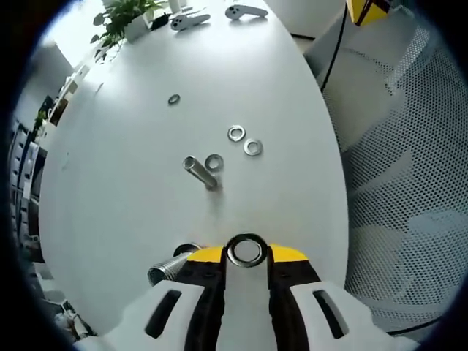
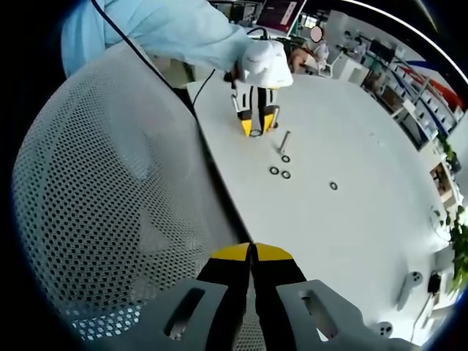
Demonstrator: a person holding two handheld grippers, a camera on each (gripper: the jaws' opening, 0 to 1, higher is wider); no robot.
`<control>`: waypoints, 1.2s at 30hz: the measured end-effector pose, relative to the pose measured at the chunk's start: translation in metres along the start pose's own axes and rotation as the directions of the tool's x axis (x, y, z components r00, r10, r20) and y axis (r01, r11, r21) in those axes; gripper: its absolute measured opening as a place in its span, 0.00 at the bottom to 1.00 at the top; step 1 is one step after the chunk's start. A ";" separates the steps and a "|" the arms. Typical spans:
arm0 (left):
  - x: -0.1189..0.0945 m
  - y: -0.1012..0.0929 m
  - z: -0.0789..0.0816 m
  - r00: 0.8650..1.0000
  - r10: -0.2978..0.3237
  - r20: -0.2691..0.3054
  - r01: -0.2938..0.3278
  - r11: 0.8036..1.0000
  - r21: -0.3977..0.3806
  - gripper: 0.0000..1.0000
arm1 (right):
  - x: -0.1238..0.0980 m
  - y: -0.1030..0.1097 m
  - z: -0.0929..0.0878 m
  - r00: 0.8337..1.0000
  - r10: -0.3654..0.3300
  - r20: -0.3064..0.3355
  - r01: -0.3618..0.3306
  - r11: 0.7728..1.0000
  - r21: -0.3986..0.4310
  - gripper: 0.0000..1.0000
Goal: Place the washer onto the threaded stud by aligning its center hole with the stud, sliding it down to the base, and recovering from edge contact or off-axis alignment until the washer reaches the visible bottom stop.
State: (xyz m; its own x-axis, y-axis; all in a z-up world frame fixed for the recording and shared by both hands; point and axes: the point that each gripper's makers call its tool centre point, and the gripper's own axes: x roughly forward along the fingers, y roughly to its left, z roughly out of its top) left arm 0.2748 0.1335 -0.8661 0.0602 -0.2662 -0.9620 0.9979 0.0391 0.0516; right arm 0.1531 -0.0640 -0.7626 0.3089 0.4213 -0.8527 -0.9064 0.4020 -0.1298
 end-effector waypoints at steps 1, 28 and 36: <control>-0.001 0.001 0.000 1.000 0.003 0.004 -0.003 1.000 -0.008 0.19 | 0.000 0.000 0.000 1.000 0.001 0.000 -0.001 1.000 0.000 0.03; -0.040 0.010 -0.012 0.997 0.074 0.011 -0.073 0.994 -0.081 0.19 | -0.001 0.000 0.003 1.000 -0.005 0.016 0.005 1.000 -0.008 0.03; -0.052 0.018 -0.009 0.996 0.093 -0.002 -0.093 0.993 -0.077 0.19 | -0.001 -0.001 0.005 1.000 -0.010 0.025 0.011 1.000 -0.012 0.03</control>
State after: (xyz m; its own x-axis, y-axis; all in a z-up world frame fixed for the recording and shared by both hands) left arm 0.2895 0.1568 -0.8178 0.1523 -0.2592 -0.9537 0.9832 0.1380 0.1195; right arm 0.1550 -0.0613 -0.7591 0.3253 0.4373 -0.8384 -0.9064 0.3968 -0.1447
